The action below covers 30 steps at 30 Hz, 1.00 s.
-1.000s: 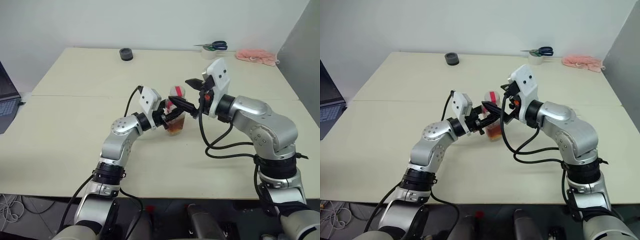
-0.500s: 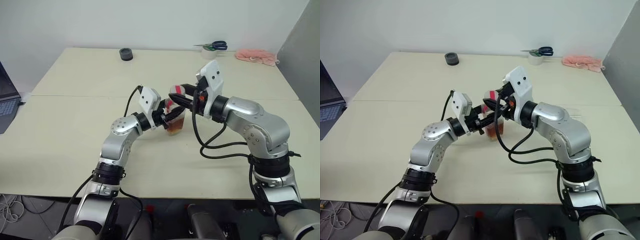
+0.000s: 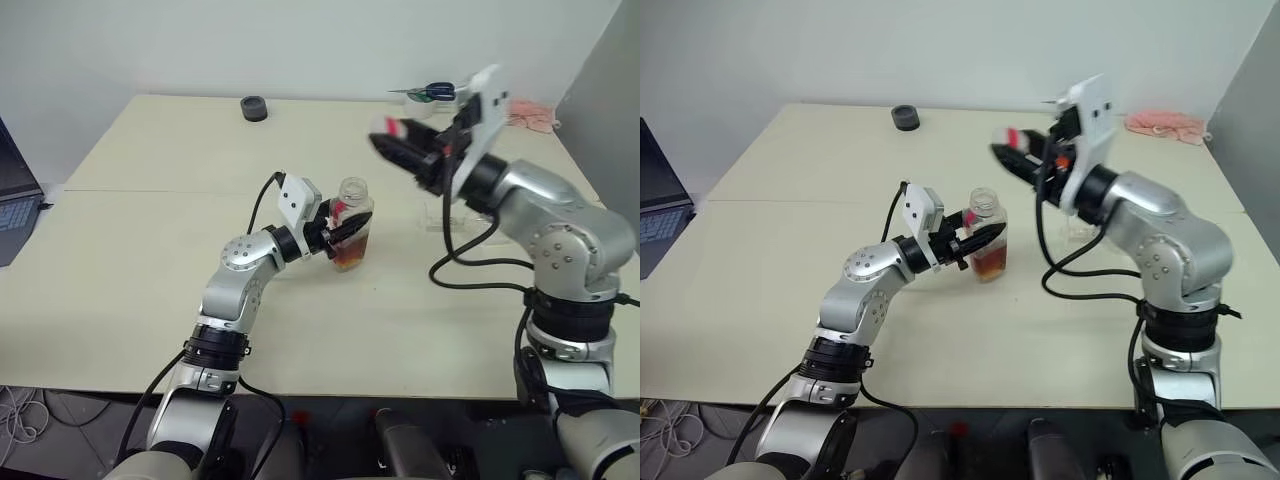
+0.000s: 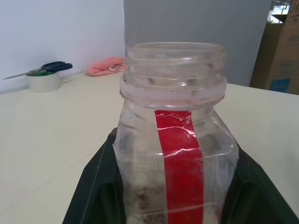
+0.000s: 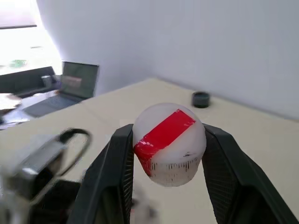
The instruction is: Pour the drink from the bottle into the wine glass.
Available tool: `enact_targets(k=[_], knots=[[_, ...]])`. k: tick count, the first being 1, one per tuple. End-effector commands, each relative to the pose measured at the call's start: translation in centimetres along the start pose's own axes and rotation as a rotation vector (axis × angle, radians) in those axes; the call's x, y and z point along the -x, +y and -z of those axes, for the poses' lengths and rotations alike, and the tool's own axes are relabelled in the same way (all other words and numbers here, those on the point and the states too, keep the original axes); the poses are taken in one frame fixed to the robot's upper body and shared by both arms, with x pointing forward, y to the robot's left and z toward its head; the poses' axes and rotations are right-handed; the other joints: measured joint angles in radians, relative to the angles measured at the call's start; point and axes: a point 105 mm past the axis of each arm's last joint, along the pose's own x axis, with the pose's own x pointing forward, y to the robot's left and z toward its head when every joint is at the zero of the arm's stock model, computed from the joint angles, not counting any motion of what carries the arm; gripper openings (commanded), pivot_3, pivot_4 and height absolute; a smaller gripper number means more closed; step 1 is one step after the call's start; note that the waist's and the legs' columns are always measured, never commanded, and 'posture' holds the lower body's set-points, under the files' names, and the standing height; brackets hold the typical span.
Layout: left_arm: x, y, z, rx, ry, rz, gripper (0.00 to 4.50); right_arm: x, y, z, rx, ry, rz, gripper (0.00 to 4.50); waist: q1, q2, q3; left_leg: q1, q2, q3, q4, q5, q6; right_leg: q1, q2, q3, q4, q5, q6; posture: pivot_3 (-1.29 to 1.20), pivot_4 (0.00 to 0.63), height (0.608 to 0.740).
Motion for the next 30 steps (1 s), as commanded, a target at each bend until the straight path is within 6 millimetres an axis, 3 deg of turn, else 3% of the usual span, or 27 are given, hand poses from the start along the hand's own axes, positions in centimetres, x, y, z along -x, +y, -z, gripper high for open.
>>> enact_targets(k=[1,4,7,10,12,14,18,25,28,30], knots=[[0.0,0.0,-2.3,-0.058,-0.067,0.009,1.82,3.9,-5.2,2.7,-0.041,-0.005,0.277,1.72,0.009,-0.001,-0.001,0.000,0.000,0.000,0.000,0.000,0.000,0.000,0.000,0.000,0.000,0.000,0.000,0.00,0.150,0.740],[-0.2,-0.1,-2.9,-0.053,-0.088,0.014,1.82,6.9,-6.3,5.5,-0.130,-0.012,0.363,1.70,0.014,-0.001,-0.001,-0.001,0.000,0.001,-0.001,0.000,0.000,-0.001,0.000,0.001,-0.001,0.000,0.000,0.00,0.150,0.740],[-0.4,0.1,-3.6,-0.058,-0.103,0.012,1.82,10.3,-5.9,10.8,-0.156,0.120,0.434,1.69,0.015,0.000,0.000,-0.001,0.000,0.002,-0.001,0.000,0.000,-0.002,-0.001,0.001,0.000,0.000,0.000,0.00,0.150,0.740],[-0.5,0.3,-3.5,-0.059,-0.096,0.016,1.82,12.4,-5.8,15.5,-0.173,0.252,0.530,1.69,0.011,0.000,-0.001,-0.001,0.000,0.001,-0.001,0.000,0.000,-0.001,0.000,0.001,0.000,0.000,0.000,0.00,0.150,0.740],[-0.6,0.3,-3.4,-0.059,-0.092,0.023,1.82,13.2,-6.1,17.8,-0.146,0.357,0.574,2.41,0.000,0.000,-0.001,0.002,0.000,0.004,-0.001,0.000,0.000,0.000,0.001,0.004,0.000,-0.002,0.003,0.00,0.150,0.740],[-0.7,0.2,-3.3,-0.064,-0.086,0.027,1.82,13.3,-6.4,18.7,-0.124,0.410,0.589,3.02,-0.006,0.000,-0.001,0.004,0.000,0.006,-0.001,0.001,0.001,0.001,0.001,0.005,0.001,-0.003,0.005,0.00,0.150,0.740],[-0.8,0.5,-3.5,-0.074,-0.081,0.016,1.82,13.1,-7.0,18.3,-0.091,0.409,0.584,4.42,-0.002,0.000,-0.001,0.007,0.001,0.005,-0.001,0.001,0.001,0.004,0.002,0.005,0.000,-0.003,0.005,0.00,0.150,0.740],[0.2,2.4,-2.9,-0.090,-0.043,-0.074,1.82,12.7,-7.4,15.7,0.148,0.536,0.471,4.50,-0.002,0.000,-0.001,0.006,0.000,0.005,-0.001,0.001,0.001,0.004,0.001,0.006,-0.001,-0.003,0.005,0.00,0.150,0.740],[1.1,3.8,-3.0,-0.090,-0.039,-0.146,1.82,10.3,-6.8,11.0,0.199,0.402,0.383,4.50,-0.007,0.000,-0.001,0.007,0.001,0.005,-0.001,0.001,0.001,0.004,0.002,0.006,0.000,-0.003,0.005,0.00,0.150,0.740],[2.2,5.3,-3.1,-0.092,-0.031,-0.220,1.82,7.8,-4.6,7.4,0.201,0.275,0.248,4.50,-0.013,0.001,0.000,0.007,0.002,0.005,-0.001,0.001,0.001,0.004,0.003,0.006,0.000,-0.003,0.005,0.00,0.150,0.740]])
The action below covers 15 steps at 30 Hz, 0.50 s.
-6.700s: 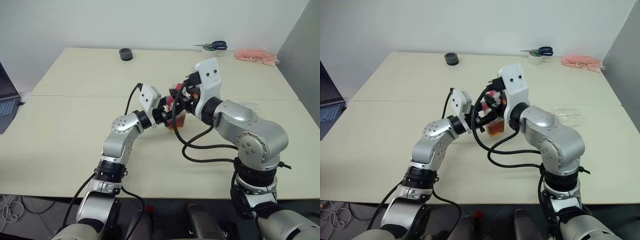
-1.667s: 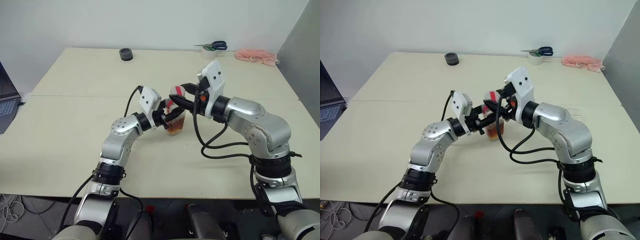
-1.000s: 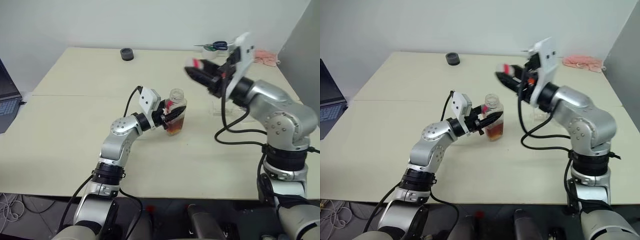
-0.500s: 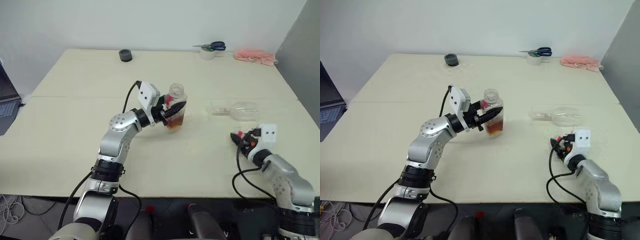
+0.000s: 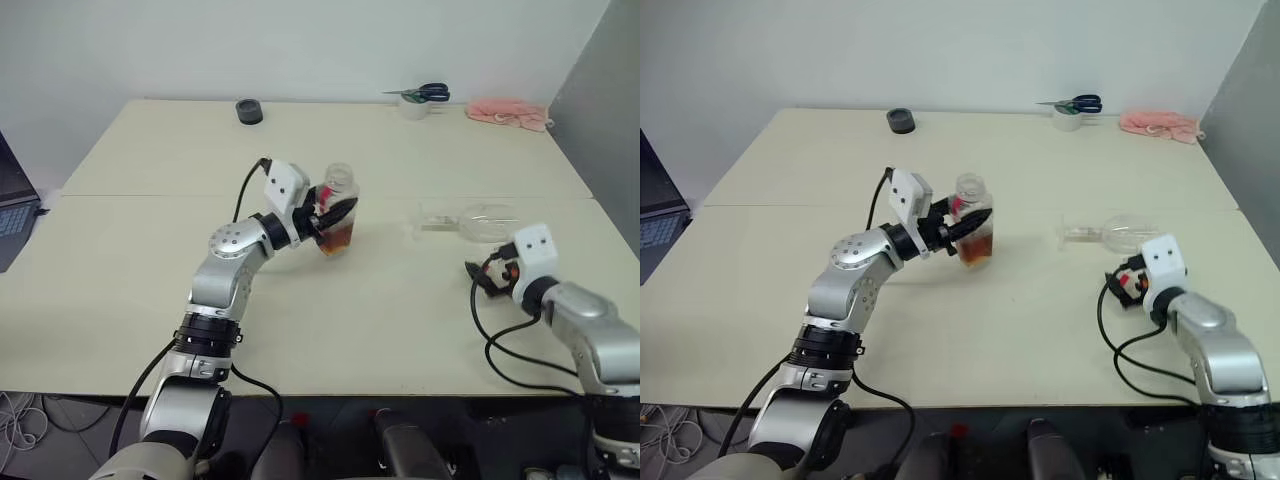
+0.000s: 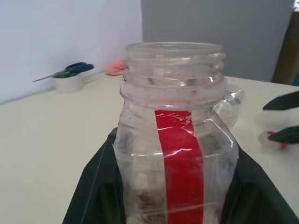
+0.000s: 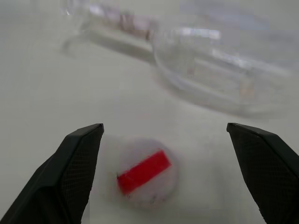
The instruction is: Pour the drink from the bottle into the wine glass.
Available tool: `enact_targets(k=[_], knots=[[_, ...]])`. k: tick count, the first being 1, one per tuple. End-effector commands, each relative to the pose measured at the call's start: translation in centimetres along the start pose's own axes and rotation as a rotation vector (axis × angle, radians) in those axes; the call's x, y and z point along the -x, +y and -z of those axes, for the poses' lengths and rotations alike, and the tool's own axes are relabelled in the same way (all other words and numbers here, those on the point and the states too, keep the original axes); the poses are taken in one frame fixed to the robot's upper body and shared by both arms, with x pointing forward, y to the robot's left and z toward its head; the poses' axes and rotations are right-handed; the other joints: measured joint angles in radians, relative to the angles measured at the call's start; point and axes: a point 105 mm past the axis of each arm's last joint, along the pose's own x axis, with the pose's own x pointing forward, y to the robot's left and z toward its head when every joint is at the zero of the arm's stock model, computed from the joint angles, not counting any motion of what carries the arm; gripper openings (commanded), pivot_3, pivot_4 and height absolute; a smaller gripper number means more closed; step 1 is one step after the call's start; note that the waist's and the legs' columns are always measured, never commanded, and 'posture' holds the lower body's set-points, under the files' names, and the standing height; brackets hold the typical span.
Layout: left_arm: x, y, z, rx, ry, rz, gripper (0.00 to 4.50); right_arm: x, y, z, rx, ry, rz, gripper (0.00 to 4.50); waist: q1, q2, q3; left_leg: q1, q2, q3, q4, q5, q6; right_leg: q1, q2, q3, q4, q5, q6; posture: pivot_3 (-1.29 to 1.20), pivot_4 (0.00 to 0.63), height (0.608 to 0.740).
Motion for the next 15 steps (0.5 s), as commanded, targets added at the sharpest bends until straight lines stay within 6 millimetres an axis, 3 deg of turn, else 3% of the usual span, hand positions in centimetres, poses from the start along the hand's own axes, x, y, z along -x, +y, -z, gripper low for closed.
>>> enact_targets(k=[1,3,6,10,12,15], knots=[[1.5,3.1,-1.9,-0.047,-0.039,-0.139,1.82,1.5,3.8,-9.3,0.048,-0.302,-0.221,4.50,-0.005,0.001,0.000,0.000,0.000,0.000,0.000,0.000,0.000,0.000,0.000,0.000,0.000,0.000,0.000,0.00,0.150,0.740],[2.7,5.2,-1.6,-0.071,-0.005,-0.237,1.82,2.1,7.7,-11.6,0.062,-0.357,-0.430,4.50,-0.006,0.001,0.000,0.000,0.001,-0.002,0.000,0.000,0.000,0.000,0.001,-0.001,0.000,0.000,0.000,0.00,0.150,0.740],[4.4,7.8,-1.8,-0.085,0.014,-0.361,1.82,2.3,12.0,-12.5,0.100,-0.349,-0.630,4.50,-0.003,0.000,0.000,0.000,0.001,-0.006,-0.001,0.000,0.000,0.001,0.001,-0.005,0.000,0.000,0.000,0.00,0.150,0.740],[7.4,11.3,-1.9,-0.092,0.022,-0.562,1.82,-0.1,17.1,-14.3,0.086,-0.408,-0.716,4.50,0.005,0.000,0.000,-0.001,0.000,-0.005,0.000,0.000,0.000,0.000,-0.001,-0.005,0.000,0.002,-0.003,0.00,0.150,0.740],[8.9,12.6,-1.8,-0.081,0.013,-0.665,1.82,-1.1,18.6,-15.1,0.046,-0.430,-0.723,4.50,0.006,0.000,0.000,-0.002,0.000,-0.005,0.001,0.000,0.000,0.000,-0.001,-0.005,0.000,0.002,-0.004,0.00,0.150,0.740],[9.8,12.7,-1.5,-0.040,-0.019,-0.711,1.82,-1.8,20.0,-15.3,0.055,-0.428,-0.742,4.50,0.014,0.000,0.000,-0.002,-0.001,-0.006,0.000,0.000,0.000,0.000,-0.002,-0.007,0.000,0.003,-0.005,0.00,0.150,0.740]])
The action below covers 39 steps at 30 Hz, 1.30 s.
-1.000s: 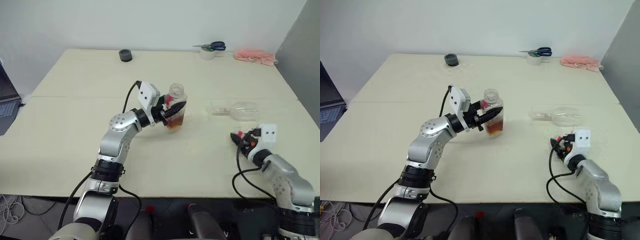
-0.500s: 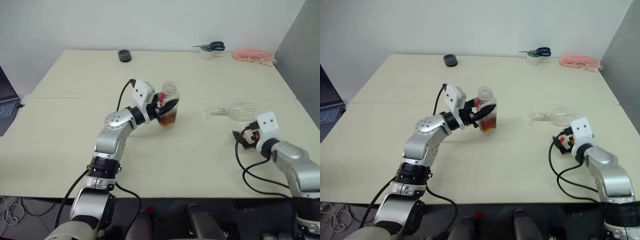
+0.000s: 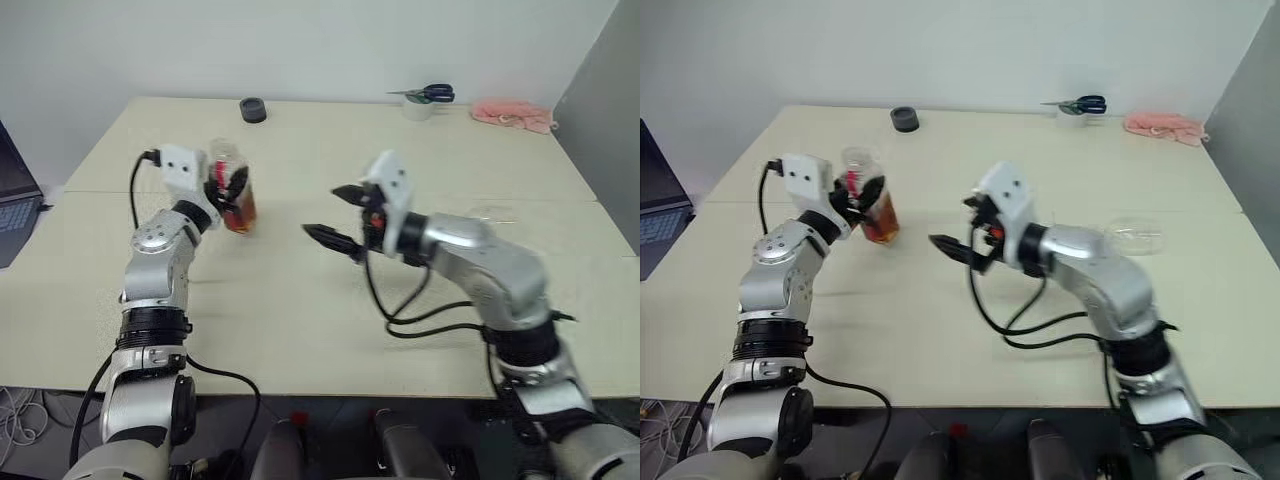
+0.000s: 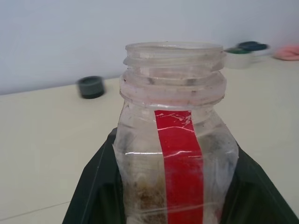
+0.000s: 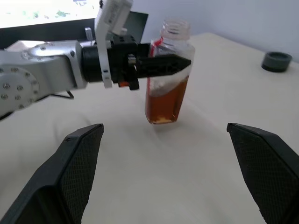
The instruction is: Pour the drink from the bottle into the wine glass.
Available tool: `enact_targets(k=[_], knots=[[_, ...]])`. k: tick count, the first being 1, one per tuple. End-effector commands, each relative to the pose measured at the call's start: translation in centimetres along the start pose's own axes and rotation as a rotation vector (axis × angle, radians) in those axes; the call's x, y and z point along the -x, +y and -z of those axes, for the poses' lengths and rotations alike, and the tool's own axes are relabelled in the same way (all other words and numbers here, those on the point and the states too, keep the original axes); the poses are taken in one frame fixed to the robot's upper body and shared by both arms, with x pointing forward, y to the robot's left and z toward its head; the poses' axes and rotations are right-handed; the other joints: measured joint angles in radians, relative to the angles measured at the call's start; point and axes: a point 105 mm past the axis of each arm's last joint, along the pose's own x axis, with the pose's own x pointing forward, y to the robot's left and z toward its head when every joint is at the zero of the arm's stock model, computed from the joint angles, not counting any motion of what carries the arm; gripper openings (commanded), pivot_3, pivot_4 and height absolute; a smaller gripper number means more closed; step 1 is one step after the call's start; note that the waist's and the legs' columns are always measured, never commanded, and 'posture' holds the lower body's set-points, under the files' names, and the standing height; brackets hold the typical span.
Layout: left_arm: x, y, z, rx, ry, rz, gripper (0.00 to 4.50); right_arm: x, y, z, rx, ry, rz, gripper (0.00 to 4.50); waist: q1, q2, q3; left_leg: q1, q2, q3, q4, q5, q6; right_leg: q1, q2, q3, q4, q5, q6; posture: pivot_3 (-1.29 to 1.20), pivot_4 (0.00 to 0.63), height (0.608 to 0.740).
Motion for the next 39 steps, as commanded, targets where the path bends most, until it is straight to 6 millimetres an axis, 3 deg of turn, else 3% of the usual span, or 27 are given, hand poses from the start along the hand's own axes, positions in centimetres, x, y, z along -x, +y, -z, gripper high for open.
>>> enact_targets(k=[1,12,13,19,25,31,35,37,39], knots=[[0.6,1.0,-1.7,0.022,-0.091,-0.055,1.82,-0.7,-0.2,-1.0,0.040,-0.036,0.011,4.50,0.009,0.000,0.000,0.000,0.000,-0.001,0.000,0.000,0.000,0.000,-0.001,-0.001,0.000,0.000,0.000,0.00,0.150,0.740],[1.6,2.0,0.7,0.040,-0.060,-0.158,1.82,-1.4,0.3,-0.4,0.041,-0.013,-0.044,4.50,0.020,0.000,0.000,-0.001,-0.001,-0.002,0.000,0.000,-0.001,-0.001,-0.003,-0.004,0.001,0.000,0.000,0.00,0.150,0.740],[1.7,1.9,1.0,0.026,-0.053,-0.155,2.54,-1.4,0.3,-0.3,0.039,-0.011,-0.050,4.50,0.020,0.000,0.000,-0.001,-0.001,-0.002,0.000,0.000,-0.001,-0.001,-0.003,-0.004,0.001,0.000,0.000,0.00,0.150,0.740],[2.4,1.3,2.1,-0.021,-0.018,-0.130,4.40,-1.2,0.3,0.0,0.033,0.000,-0.057,4.50,0.019,0.000,0.000,0.000,-0.001,-0.002,0.000,0.000,-0.001,0.000,-0.003,-0.003,0.001,0.000,0.000,0.00,0.150,0.740],[4.0,0.6,3.2,-0.060,0.032,-0.080,4.46,-0.6,0.3,0.0,0.030,0.010,-0.066,4.50,0.018,0.000,0.000,-0.001,-0.001,-0.002,0.000,0.000,-0.001,0.000,-0.003,-0.003,0.001,0.000,0.000,0.00,0.150,0.740],[8.5,-0.6,6.1,-0.019,0.139,-0.055,4.46,3.2,-3.8,0.4,-0.044,0.006,0.112,4.50,0.013,0.000,0.000,0.000,-0.001,-0.001,0.000,0.000,-0.001,0.000,-0.004,-0.002,0.001,0.000,0.000,0.00,0.150,0.740],[12.2,-3.3,7.5,0.038,0.170,0.078,4.46,6.8,-6.3,1.5,-0.167,-0.016,0.250,4.50,0.013,-0.001,0.000,0.000,-0.001,-0.001,-0.001,0.000,-0.001,0.001,-0.004,-0.002,0.000,0.000,0.000,0.00,0.150,0.740],[14.3,-5.6,7.8,0.055,0.185,0.208,4.46,9.2,-7.2,3.3,-0.223,0.009,0.332,4.50,0.013,-0.001,0.000,0.001,-0.001,0.000,-0.001,0.000,0.000,0.001,-0.004,-0.001,0.000,0.000,0.000,0.00,0.150,0.740],[14.8,-7.3,7.5,0.067,0.176,0.306,4.46,11.0,-7.3,5.2,-0.269,0.043,0.385,4.50,0.016,-0.001,0.000,0.001,-0.002,0.001,-0.001,0.000,0.000,0.002,-0.004,0.000,-0.001,-0.001,-0.001,0.00,0.150,0.740]])
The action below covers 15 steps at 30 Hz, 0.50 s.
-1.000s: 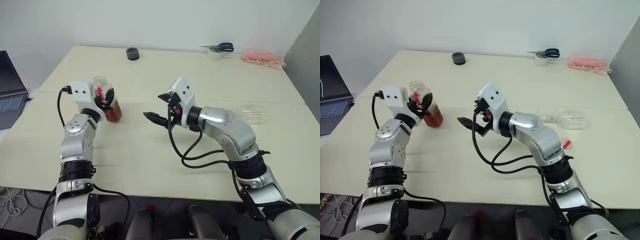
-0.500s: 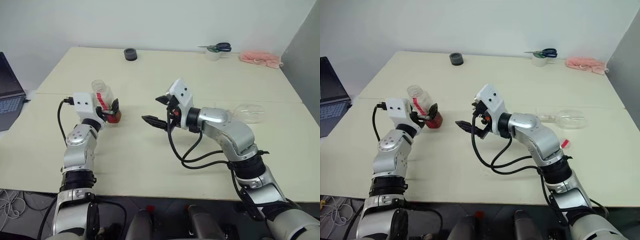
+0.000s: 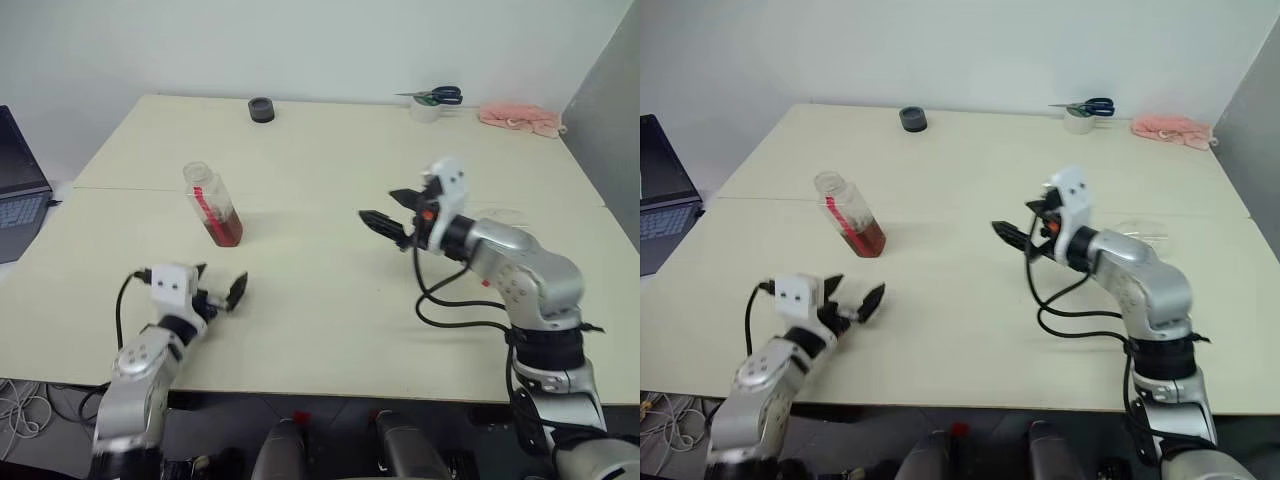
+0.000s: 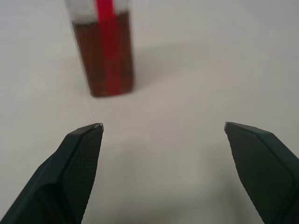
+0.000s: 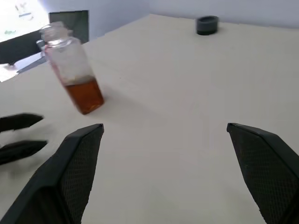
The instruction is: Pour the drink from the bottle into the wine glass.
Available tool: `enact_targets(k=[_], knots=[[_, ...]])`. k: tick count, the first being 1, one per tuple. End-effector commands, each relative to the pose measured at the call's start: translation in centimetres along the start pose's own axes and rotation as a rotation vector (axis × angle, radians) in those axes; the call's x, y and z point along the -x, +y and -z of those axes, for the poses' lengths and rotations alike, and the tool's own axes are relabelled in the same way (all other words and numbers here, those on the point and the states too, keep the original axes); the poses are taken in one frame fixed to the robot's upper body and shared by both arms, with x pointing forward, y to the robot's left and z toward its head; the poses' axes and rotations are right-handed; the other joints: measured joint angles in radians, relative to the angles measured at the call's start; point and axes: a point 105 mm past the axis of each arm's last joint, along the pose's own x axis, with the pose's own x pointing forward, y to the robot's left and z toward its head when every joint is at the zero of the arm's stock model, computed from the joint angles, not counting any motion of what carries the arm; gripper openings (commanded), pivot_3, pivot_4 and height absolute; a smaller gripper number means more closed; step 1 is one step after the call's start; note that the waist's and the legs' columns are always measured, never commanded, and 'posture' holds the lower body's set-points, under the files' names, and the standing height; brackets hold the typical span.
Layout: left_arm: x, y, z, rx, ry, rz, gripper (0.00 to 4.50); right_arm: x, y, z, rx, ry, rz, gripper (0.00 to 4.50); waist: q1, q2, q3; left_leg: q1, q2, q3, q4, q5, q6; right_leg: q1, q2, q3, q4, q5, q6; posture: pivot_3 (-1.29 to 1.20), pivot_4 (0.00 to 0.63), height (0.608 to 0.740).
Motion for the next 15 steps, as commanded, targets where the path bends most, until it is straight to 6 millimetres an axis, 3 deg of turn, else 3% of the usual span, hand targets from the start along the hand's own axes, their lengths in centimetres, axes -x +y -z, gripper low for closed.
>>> enact_targets(k=[1,5,8,15], knots=[[-0.3,-3.9,-2.7,-0.036,-0.094,0.219,4.46,2.6,-1.4,1.3,-0.046,-0.005,0.090,4.50,0.006,0.000,0.000,0.000,0.000,0.000,0.000,0.000,0.000,0.000,0.000,0.000,0.000,-0.002,0.001,0.00,0.150,0.740],[-2.9,-7.7,-4.4,-0.076,-0.130,0.418,4.46,3.9,-2.9,3.8,-0.224,-0.034,0.208,4.50,0.007,0.000,0.000,0.002,0.000,0.000,0.001,0.000,0.000,0.001,0.004,0.001,0.001,-0.004,0.004,0.00,0.150,0.740],[-3.6,-10.0,-4.9,-0.132,-0.110,0.569,4.46,4.1,-3.7,4.2,-0.405,-0.124,0.268,4.50,-0.013,0.001,0.000,0.003,0.001,0.002,0.000,0.000,0.000,0.001,0.004,0.003,0.001,-0.004,0.004,0.00,0.150,0.740],[-4.2,-10.6,-6.5,-0.203,-0.123,0.662,4.46,3.9,-6.0,4.4,-0.737,-0.285,0.386,4.50,-0.033,0.001,0.000,0.002,0.003,0.001,-0.002,0.000,0.000,0.000,0.006,0.003,0.002,-0.004,0.003,0.00,0.150,0.740]])
